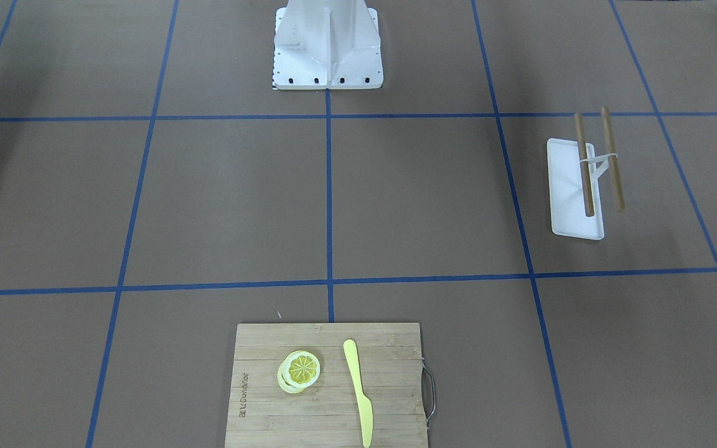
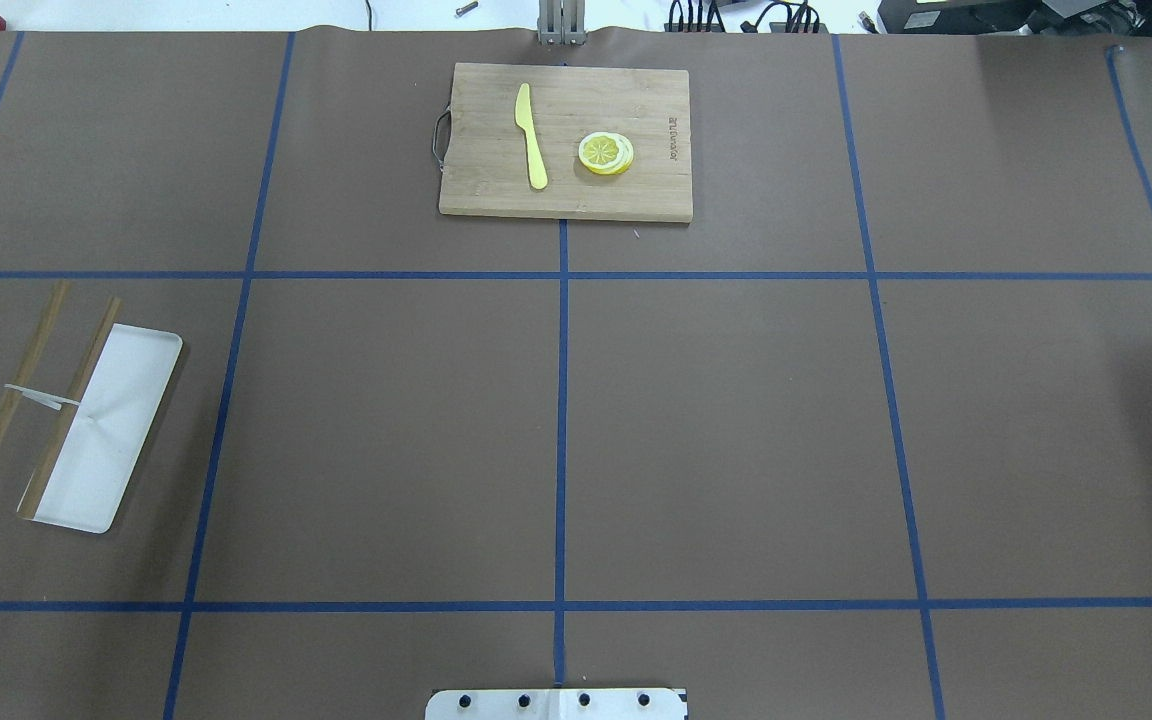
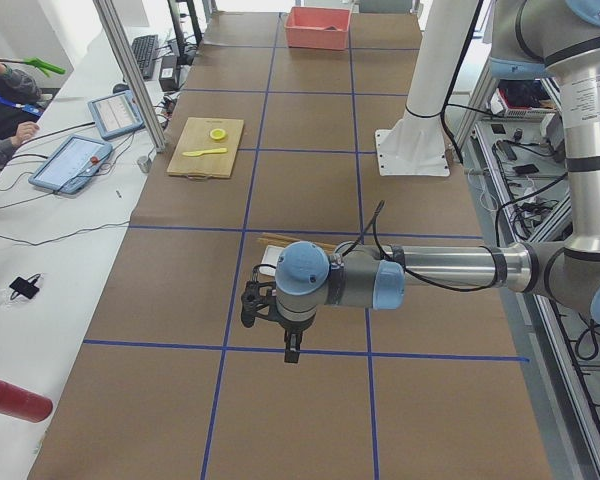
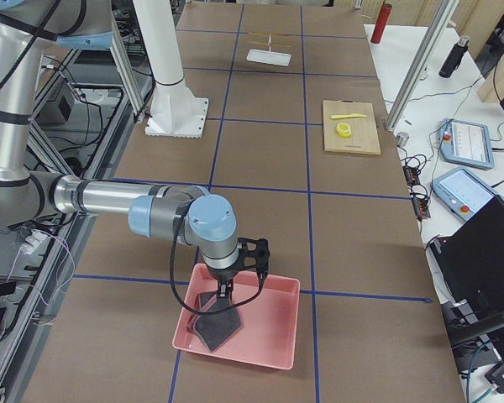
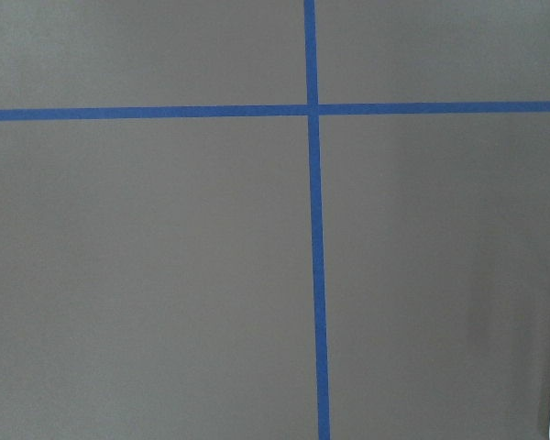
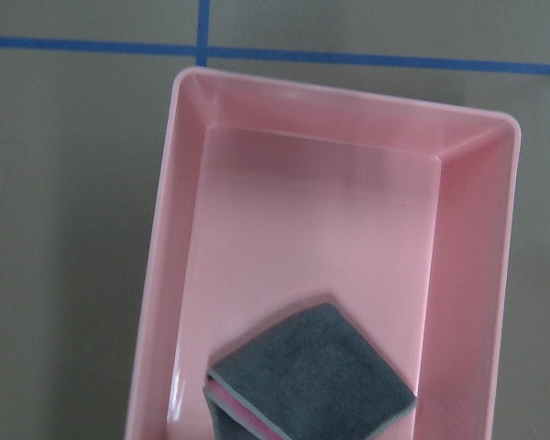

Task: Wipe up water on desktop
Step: 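Release the towel into the pink bin with the right gripper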

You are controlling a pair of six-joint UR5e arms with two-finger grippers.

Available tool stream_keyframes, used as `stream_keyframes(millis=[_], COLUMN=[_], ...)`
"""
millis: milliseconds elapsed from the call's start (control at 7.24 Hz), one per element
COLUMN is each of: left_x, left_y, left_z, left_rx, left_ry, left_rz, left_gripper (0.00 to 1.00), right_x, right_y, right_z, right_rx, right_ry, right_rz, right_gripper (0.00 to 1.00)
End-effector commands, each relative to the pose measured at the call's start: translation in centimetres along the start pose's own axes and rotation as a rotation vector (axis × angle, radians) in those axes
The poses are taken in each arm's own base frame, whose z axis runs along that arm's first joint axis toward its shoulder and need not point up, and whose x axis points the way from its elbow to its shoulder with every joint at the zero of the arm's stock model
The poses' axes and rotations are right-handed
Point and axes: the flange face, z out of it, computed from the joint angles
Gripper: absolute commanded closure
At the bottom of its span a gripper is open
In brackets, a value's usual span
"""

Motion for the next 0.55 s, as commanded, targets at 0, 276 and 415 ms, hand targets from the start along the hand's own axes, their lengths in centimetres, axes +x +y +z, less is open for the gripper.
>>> stream_keyframes(millis=[0, 276, 415], left_x=[0.0, -0.1, -0.1], left_y=[0.0, 0.0, 0.0], left_z=[0.0, 0.0, 0.0], left_rx=[-0.001, -0.001, -0.002], left_ry=[0.000, -0.002, -0.002], left_rz=[-0.001, -0.001, -0.002], left_gripper=[0.01, 0.01, 0.01], right_x=[-5.9, -10.1, -10.2], right_y=[-5.5, -7.3, -7.4], right_z=[0.0, 1.9, 2.0], right_rx=[0.002, -0.020, -0.009], right_ry=[-0.001, -0.004, -0.005], right_rz=[0.092, 0.062, 0.050], right_gripper=[0.01, 0.00, 0.00])
